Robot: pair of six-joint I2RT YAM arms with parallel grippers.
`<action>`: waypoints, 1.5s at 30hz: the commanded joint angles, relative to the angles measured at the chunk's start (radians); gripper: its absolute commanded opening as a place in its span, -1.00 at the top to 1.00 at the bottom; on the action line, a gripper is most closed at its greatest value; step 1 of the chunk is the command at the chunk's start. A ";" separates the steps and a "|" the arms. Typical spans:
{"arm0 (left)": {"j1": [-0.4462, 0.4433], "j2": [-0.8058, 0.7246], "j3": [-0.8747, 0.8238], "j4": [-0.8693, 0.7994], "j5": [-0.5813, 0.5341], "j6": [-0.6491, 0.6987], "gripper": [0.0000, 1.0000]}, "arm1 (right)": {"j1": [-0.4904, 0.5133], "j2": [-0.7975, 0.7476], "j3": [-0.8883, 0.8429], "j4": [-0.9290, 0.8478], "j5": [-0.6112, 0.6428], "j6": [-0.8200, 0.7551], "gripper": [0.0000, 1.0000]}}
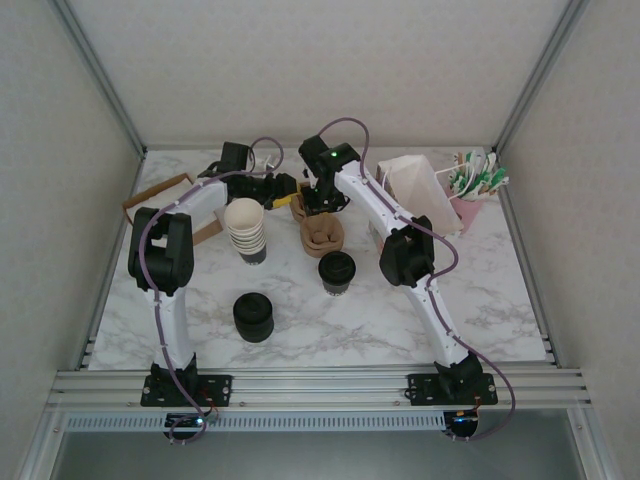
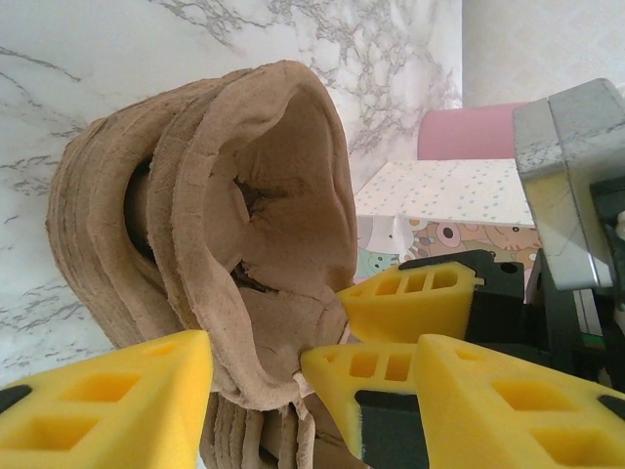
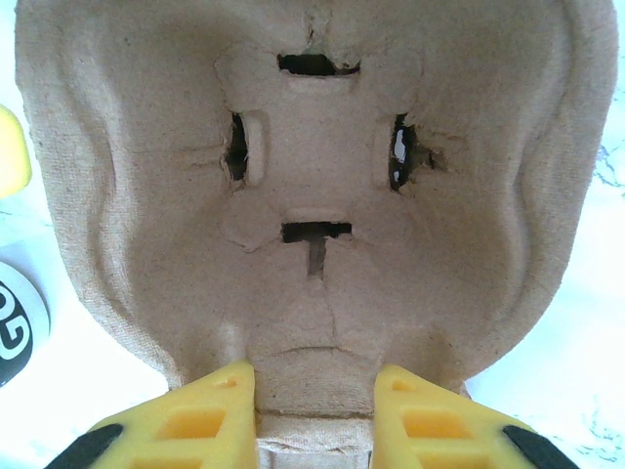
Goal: Pack the takeout coffee
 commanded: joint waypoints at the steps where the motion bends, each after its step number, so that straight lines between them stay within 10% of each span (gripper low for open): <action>1: -0.010 0.004 -0.012 -0.004 0.013 0.024 -0.14 | -0.009 -0.063 -0.012 0.010 -0.005 0.009 0.48; 45: -0.018 0.029 0.002 0.004 0.019 0.017 -0.28 | -0.006 -0.112 -0.073 0.041 0.000 0.016 0.49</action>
